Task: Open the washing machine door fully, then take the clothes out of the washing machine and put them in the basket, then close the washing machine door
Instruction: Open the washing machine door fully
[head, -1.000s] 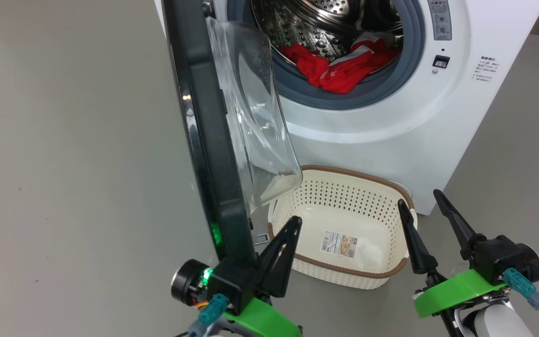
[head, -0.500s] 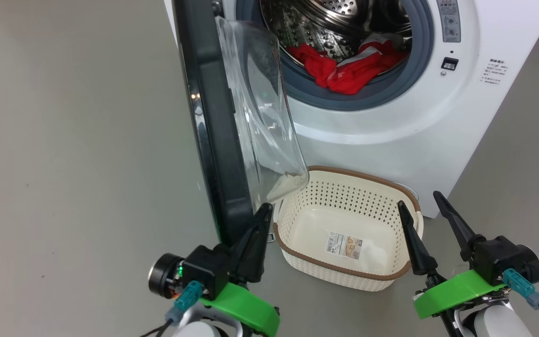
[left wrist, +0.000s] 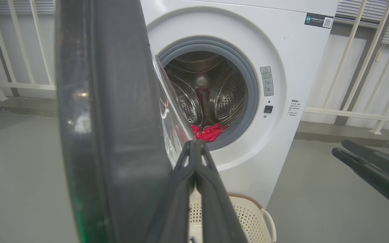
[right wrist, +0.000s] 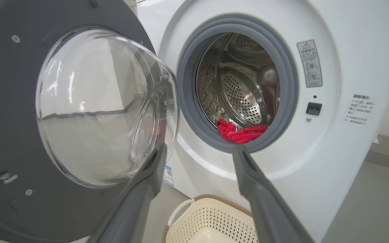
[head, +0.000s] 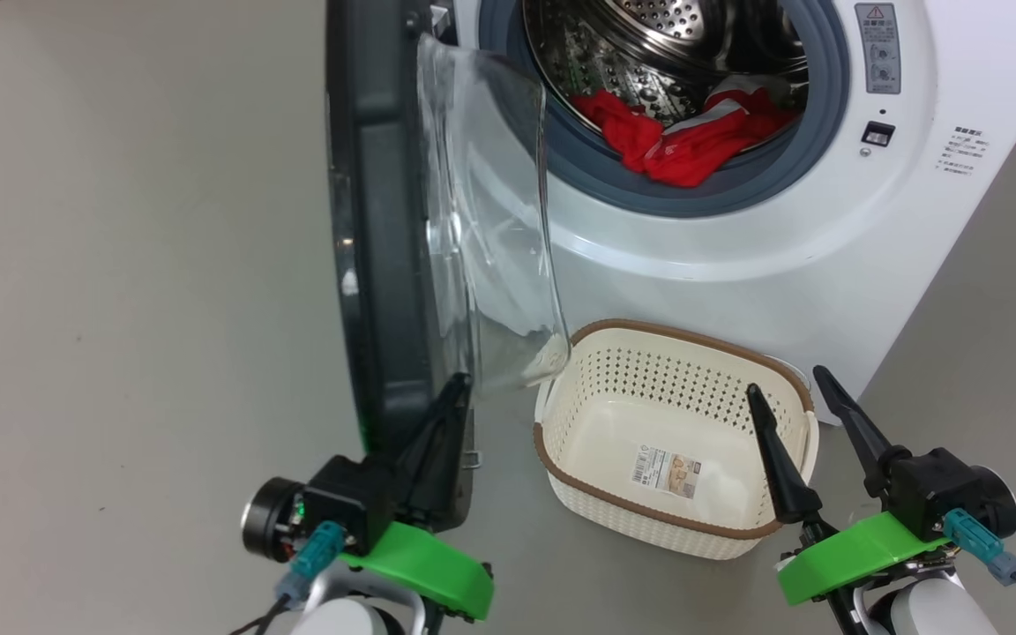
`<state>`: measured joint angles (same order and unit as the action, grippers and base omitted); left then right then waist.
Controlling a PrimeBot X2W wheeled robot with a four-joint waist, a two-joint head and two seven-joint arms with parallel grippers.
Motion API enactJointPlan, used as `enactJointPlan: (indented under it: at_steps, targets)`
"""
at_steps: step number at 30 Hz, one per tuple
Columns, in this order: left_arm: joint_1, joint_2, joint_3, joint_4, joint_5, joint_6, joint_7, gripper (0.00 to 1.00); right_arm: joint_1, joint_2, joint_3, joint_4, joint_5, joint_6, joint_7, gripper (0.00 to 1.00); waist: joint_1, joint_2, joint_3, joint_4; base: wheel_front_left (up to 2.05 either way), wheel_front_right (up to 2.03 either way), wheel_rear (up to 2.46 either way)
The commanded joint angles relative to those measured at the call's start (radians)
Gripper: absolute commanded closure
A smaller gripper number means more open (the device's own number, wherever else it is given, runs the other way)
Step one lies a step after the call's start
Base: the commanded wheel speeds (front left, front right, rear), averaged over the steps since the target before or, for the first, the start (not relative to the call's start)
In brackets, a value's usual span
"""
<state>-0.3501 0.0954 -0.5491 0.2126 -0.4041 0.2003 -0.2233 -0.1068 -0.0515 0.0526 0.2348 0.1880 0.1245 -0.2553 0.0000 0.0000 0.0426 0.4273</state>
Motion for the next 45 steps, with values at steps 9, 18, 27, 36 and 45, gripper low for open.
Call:
enactJointPlan:
  at_steps: [9,18,27,36,45]
  targets:
    - [0.002,0.056,0.101,-0.023,-0.020,0.063,-0.011,1.00,-0.013,0.001,0.029,-0.017,0.008,0.006,-0.006,0.00,0.0000,0.0000,0.008,0.040,0.00,0.00,0.00]
    - [0.005,0.086,0.155,-0.022,-0.045,0.083,-0.015,1.00,-0.017,0.001,0.028,-0.017,-0.007,0.006,-0.006,0.00,0.0000,0.0000,0.025,0.073,0.00,0.00,0.00]
    - [-0.001,0.105,0.203,-0.009,-0.059,0.094,-0.026,1.00,-0.025,0.001,0.033,-0.023,-0.027,0.006,0.009,0.00,0.0000,0.0000,0.045,0.088,0.00,0.00,0.00]
    - [-0.019,0.127,0.254,0.032,-0.065,0.103,-0.033,1.00,-0.026,0.001,0.031,-0.038,-0.043,0.006,0.025,0.00,0.0000,0.0000,0.068,0.093,0.00,0.00,0.00]
    - [-0.055,0.120,0.311,0.099,-0.086,0.095,-0.037,1.00,-0.029,0.001,0.022,-0.063,-0.063,0.006,0.048,0.00,0.0000,0.0000,0.094,0.101,0.00,0.00,0.00]
